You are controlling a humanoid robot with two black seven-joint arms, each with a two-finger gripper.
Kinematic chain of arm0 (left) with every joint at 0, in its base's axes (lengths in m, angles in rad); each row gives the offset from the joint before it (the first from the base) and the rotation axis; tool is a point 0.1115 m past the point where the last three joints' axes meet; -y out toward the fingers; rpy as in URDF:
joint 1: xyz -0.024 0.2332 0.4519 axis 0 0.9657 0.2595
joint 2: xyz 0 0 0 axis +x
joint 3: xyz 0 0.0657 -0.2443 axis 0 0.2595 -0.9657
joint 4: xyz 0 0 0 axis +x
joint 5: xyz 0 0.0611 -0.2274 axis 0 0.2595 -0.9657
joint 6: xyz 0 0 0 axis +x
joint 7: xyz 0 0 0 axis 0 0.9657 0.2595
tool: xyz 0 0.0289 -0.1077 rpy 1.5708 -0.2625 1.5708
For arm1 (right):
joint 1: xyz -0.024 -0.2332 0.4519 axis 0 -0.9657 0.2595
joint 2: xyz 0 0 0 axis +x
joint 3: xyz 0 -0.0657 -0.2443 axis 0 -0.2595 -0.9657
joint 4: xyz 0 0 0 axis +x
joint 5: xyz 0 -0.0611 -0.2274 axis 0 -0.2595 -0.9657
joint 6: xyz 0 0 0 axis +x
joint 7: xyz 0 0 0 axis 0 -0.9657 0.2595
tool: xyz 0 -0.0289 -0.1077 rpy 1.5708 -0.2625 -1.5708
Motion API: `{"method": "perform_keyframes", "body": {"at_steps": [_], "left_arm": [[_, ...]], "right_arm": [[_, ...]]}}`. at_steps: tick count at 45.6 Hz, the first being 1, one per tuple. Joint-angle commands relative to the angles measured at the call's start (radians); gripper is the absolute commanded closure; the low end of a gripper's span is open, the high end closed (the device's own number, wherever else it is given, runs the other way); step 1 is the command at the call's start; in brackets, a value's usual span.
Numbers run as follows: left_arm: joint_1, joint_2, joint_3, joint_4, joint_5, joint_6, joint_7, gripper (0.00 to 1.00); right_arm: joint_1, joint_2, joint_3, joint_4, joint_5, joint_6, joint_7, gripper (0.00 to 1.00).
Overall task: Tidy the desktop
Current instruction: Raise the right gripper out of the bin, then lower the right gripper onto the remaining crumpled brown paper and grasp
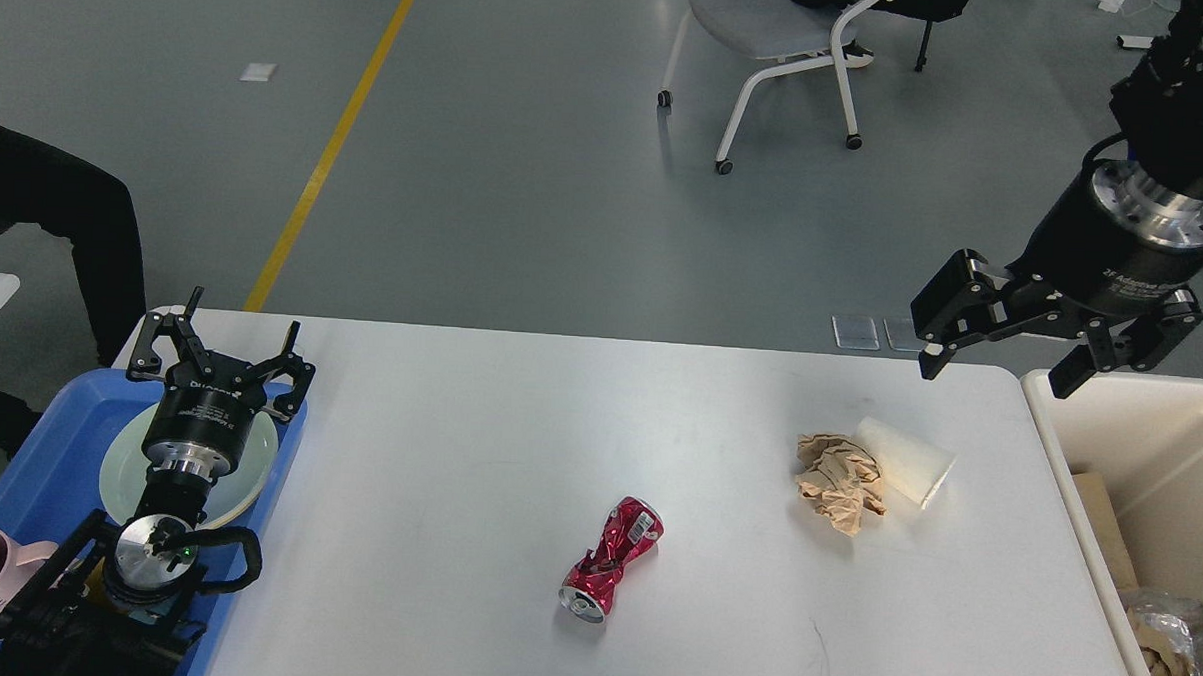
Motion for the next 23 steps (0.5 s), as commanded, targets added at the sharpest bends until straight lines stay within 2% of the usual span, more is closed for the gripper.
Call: {"method": "perform_keyframes", "body": {"at_steps": [1, 10, 23], "left_arm": [[0.001, 0.000, 0.000, 0.000, 0.000, 0.000, 0.000, 0.04], [-0.001, -0.001, 0.000, 0.000, -0.001, 0.000, 0.000, 0.04], [0.001, -0.001, 0.000, 0.000, 0.000, 0.000, 0.000, 0.04]], "right_arm": [[0.004, 0.004, 0.000, -0.006, 0.000, 0.000, 0.000, 0.00], [-0.011, 0.007, 0.008, -0.012, -0.002, -0.009, -0.003, 0.00], [-0.236, 0.011, 0.018, -0.106, 0.104, -0.268, -0.009, 0.00]]}}
